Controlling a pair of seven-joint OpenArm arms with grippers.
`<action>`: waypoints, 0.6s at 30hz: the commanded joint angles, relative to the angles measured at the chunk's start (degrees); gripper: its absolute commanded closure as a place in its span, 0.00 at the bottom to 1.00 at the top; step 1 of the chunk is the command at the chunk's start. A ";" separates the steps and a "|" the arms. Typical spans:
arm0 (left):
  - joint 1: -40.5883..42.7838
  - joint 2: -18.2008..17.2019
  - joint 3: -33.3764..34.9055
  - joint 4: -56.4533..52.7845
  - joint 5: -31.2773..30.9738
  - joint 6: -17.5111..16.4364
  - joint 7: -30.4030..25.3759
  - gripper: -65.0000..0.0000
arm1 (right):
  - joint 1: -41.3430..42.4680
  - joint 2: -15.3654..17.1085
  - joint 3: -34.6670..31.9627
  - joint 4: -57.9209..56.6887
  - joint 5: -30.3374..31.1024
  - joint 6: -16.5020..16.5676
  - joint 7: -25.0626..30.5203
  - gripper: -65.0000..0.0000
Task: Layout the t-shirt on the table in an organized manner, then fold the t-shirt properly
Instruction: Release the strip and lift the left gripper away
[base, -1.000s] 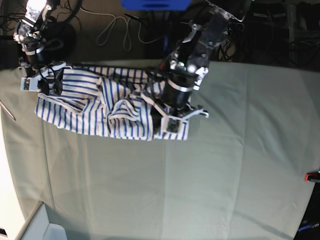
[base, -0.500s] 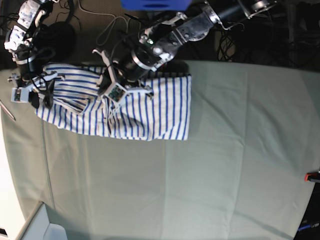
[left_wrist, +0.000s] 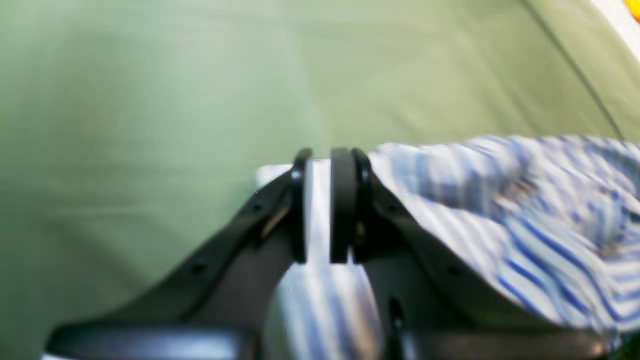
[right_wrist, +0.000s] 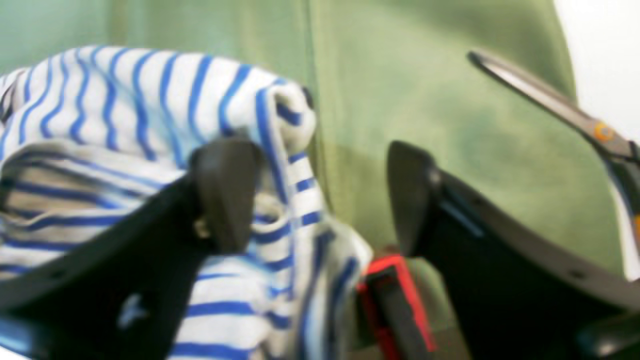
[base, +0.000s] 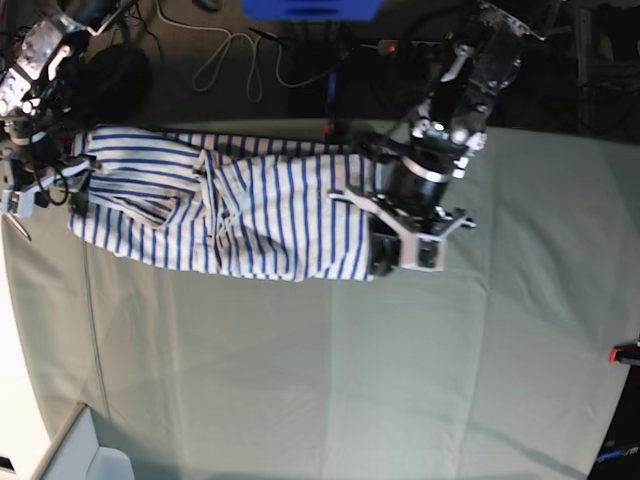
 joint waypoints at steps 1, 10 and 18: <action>0.33 -0.19 -1.80 1.69 0.22 -0.07 -1.50 0.91 | 0.17 1.19 0.18 -0.86 0.54 0.38 0.21 0.31; 4.28 -0.02 -9.89 2.22 0.22 -0.07 -1.50 0.91 | 0.08 2.86 -6.06 -8.60 0.63 0.38 0.12 0.27; 4.81 -0.19 -10.59 2.22 0.22 -0.07 -1.58 0.91 | 1.75 2.77 -7.03 -13.35 0.63 0.38 0.12 0.28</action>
